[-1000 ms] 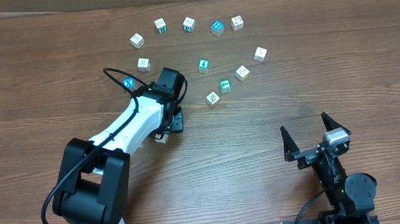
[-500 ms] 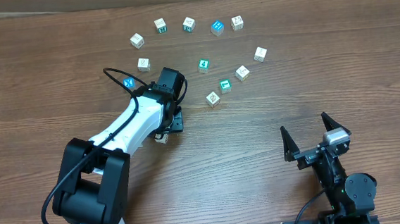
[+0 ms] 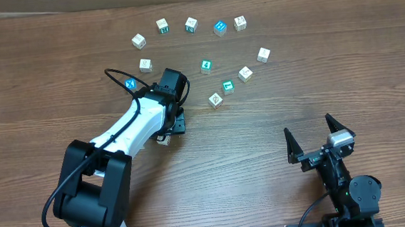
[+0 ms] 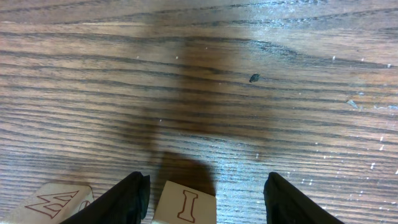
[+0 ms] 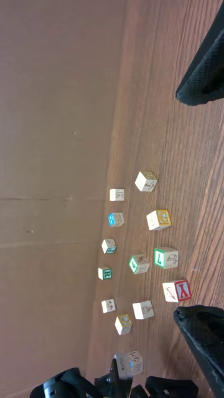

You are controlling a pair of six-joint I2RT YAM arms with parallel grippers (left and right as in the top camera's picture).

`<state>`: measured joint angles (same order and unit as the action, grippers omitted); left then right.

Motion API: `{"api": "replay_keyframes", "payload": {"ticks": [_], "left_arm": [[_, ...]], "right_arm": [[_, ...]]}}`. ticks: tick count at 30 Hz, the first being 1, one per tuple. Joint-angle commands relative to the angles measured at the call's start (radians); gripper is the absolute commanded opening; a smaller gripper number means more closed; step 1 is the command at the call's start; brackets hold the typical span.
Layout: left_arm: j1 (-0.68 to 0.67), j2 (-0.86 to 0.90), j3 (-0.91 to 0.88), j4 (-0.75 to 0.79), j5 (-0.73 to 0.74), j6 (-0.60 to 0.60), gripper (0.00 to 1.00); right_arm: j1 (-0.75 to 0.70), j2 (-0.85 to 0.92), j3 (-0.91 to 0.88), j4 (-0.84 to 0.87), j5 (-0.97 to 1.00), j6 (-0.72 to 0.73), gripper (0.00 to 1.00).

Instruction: Form a horizontal line

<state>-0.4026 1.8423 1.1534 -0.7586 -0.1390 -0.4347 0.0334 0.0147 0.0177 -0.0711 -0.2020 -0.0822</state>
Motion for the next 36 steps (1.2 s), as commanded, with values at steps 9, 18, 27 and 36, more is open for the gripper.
{"api": "replay_keyframes", "payload": {"ticks": [9,18,27,36], "left_arm": [[-0.004,0.015,-0.006,-0.042,0.002,0.008,0.55],[-0.004,0.015,-0.026,-0.05,0.001,0.008,0.42],[-0.003,0.015,-0.042,-0.05,-0.018,-0.016,0.34],[-0.003,0.015,-0.042,-0.048,-0.09,-0.039,0.33]], "right_arm": [[-0.002,-0.012,-0.01,0.005,0.01,0.003,1.0],[-0.002,-0.012,-0.01,0.005,0.01,0.002,1.0],[-0.002,-0.012,-0.01,0.005,0.01,0.003,1.0],[-0.002,-0.012,-0.01,0.005,0.01,0.003,1.0]]}}
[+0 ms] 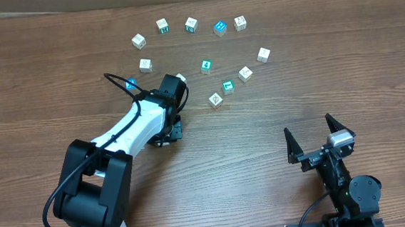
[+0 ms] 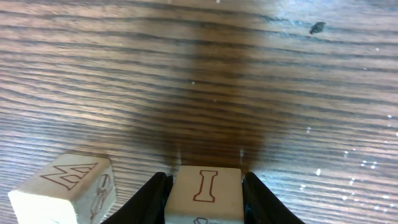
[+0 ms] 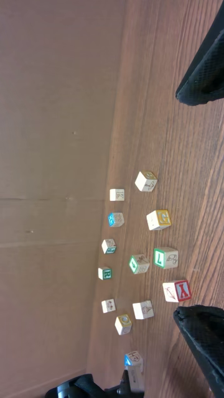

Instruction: Form a horizontal line

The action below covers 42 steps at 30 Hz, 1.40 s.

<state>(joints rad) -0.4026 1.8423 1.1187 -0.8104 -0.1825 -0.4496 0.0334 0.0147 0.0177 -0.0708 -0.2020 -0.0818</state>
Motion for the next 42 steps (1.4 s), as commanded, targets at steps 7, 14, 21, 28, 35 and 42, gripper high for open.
{"api": "replay_keyframes", "payload": {"ticks": [7,14,21,28,35,42], "left_arm": [[-0.003,0.015,-0.007,0.004,-0.093,-0.029,0.34],[-0.003,0.015,-0.007,0.004,-0.114,-0.029,0.34],[-0.003,0.015,-0.007,0.012,-0.116,-0.014,0.34],[-0.003,0.015,-0.007,0.014,-0.116,0.013,0.29],[-0.003,0.015,-0.007,0.012,-0.116,0.032,0.29],[-0.003,0.015,-0.007,-0.002,-0.116,0.046,0.29]], "right_arm": [[-0.002,-0.012,-0.01,0.005,0.01,0.002,1.0],[-0.002,-0.012,-0.01,0.005,0.01,0.002,1.0],[-0.002,-0.012,-0.01,0.005,0.01,0.002,1.0],[-0.002,-0.012,-0.01,0.005,0.01,0.002,1.0],[-0.002,-0.012,-0.01,0.005,0.01,0.002,1.0],[-0.002,-0.012,-0.01,0.005,0.01,0.002,1.0]]}}
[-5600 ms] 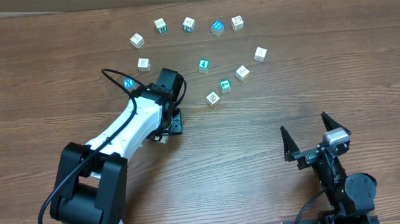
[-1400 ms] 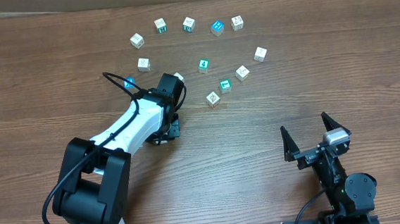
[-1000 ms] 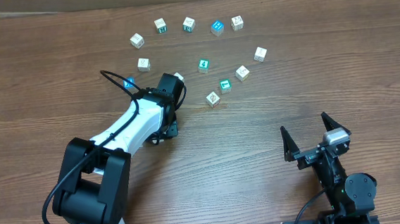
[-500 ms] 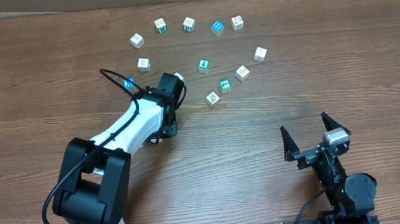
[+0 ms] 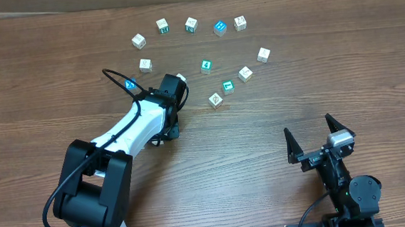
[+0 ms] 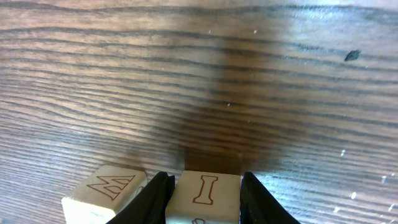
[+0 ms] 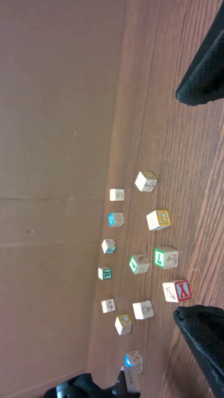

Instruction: Form a horizontal line

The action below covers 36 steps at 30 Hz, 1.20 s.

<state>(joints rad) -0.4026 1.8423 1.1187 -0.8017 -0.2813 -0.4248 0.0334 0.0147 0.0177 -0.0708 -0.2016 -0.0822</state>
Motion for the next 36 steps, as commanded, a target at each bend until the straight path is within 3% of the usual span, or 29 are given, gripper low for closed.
{"api": "replay_keyframes", "payload": {"ticks": [1,10,14,20,26,36], "left_arm": [[-0.003,0.015,-0.007,-0.015,-0.017,0.022,0.29],[-0.003,0.015,-0.007,-0.023,-0.018,0.022,0.32],[-0.003,0.015,-0.007,-0.019,-0.018,0.022,0.49],[-0.003,0.015,-0.007,0.026,-0.04,0.022,0.56],[-0.003,0.015,-0.007,0.111,-0.047,0.041,0.55],[-0.004,0.015,-0.005,0.156,0.005,0.071,0.42]], "right_arm": [[-0.002,-0.012,-0.01,0.005,0.009,0.003,1.0],[-0.002,-0.012,-0.01,0.005,0.009,0.003,1.0],[-0.002,-0.012,-0.01,0.005,0.009,0.003,1.0],[-0.002,-0.012,-0.01,0.005,0.009,0.003,1.0],[-0.002,-0.012,-0.01,0.005,0.009,0.003,1.0],[-0.002,-0.012,-0.01,0.005,0.009,0.003,1.0]]}}
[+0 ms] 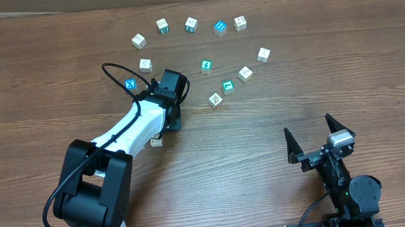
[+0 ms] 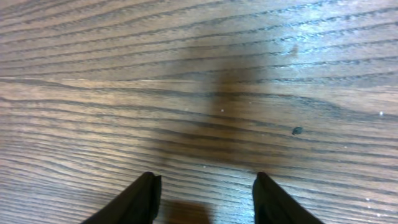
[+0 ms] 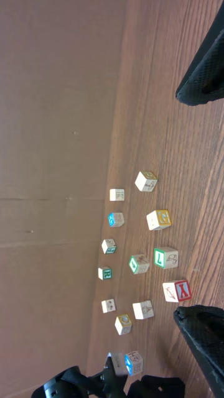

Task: Form a horizontal line
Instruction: 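Open the left gripper and lift it off the I block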

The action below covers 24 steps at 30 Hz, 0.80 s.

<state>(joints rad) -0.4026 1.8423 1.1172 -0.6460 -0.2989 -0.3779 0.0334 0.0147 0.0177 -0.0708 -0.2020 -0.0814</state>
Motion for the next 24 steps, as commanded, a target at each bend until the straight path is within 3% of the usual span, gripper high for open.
{"api": "replay_keyframes", "payload": {"ticks": [1,5,10,18,24], "left_arm": [[-0.004,0.014,-0.004,0.0,0.023,0.025,0.41],[-0.004,0.014,-0.003,0.002,0.044,0.05,0.32],[-0.003,0.014,0.008,-0.002,0.064,0.061,0.04],[-0.003,0.014,0.076,-0.036,0.197,0.055,0.04],[-0.004,0.014,0.084,-0.088,0.282,-0.081,0.04]], "right_arm": [[-0.002,-0.012,-0.01,0.005,0.01,0.002,1.0],[-0.002,-0.012,-0.01,0.005,0.01,0.002,1.0],[-0.002,-0.012,-0.01,0.005,0.01,0.002,1.0],[-0.002,-0.012,-0.01,0.005,0.01,0.002,1.0],[-0.002,-0.012,-0.01,0.005,0.01,0.002,1.0]]}}
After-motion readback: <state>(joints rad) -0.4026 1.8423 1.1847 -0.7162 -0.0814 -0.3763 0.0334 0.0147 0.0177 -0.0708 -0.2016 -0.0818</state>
